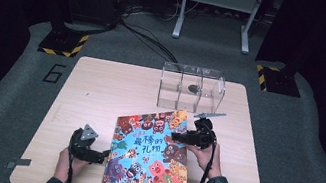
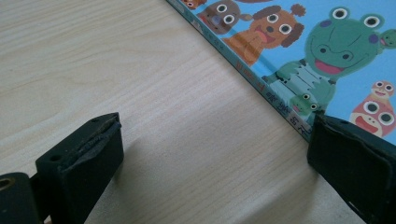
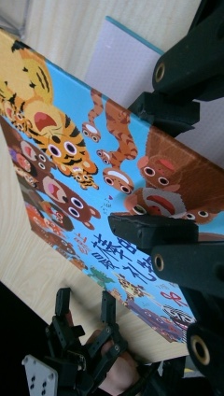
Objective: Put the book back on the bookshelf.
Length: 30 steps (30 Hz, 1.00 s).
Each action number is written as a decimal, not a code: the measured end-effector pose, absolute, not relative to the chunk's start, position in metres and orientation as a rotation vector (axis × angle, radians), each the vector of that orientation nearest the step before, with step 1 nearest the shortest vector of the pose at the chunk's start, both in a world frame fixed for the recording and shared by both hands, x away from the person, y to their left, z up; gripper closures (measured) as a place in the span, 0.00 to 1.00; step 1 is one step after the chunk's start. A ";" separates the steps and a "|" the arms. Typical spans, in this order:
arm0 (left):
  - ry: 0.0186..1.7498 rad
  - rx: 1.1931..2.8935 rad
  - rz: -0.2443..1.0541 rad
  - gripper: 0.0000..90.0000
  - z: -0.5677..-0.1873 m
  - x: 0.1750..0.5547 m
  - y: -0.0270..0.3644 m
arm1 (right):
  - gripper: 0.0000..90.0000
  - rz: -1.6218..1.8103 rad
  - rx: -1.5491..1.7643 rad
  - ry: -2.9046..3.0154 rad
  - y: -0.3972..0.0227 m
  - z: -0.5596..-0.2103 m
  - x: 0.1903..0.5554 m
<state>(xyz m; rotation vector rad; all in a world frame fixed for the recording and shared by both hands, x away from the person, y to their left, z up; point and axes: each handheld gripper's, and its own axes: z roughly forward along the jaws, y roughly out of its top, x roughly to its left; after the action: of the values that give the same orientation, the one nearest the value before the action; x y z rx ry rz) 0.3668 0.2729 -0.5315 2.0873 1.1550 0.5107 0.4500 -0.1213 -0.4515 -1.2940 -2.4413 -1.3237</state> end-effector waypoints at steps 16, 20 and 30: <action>1.134 2.105 0.511 0.04 -0.531 0.367 0.274 | 0.61 -1.465 -1.179 -2.518 -0.120 -0.443 0.439; 1.135 2.104 0.510 0.04 -0.531 0.367 0.274 | 0.61 -1.413 -1.252 -2.455 -0.121 -0.445 0.440; 1.140 2.094 0.501 0.04 -0.531 0.367 0.273 | 0.52 -1.190 -1.477 -2.430 -0.110 -0.450 0.451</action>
<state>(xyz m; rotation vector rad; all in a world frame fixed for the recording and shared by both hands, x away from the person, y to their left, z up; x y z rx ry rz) 0.3666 0.2725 -0.5314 2.0941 1.1399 0.5012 0.4506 -0.1100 -0.4500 -1.4772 -2.4299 -1.1903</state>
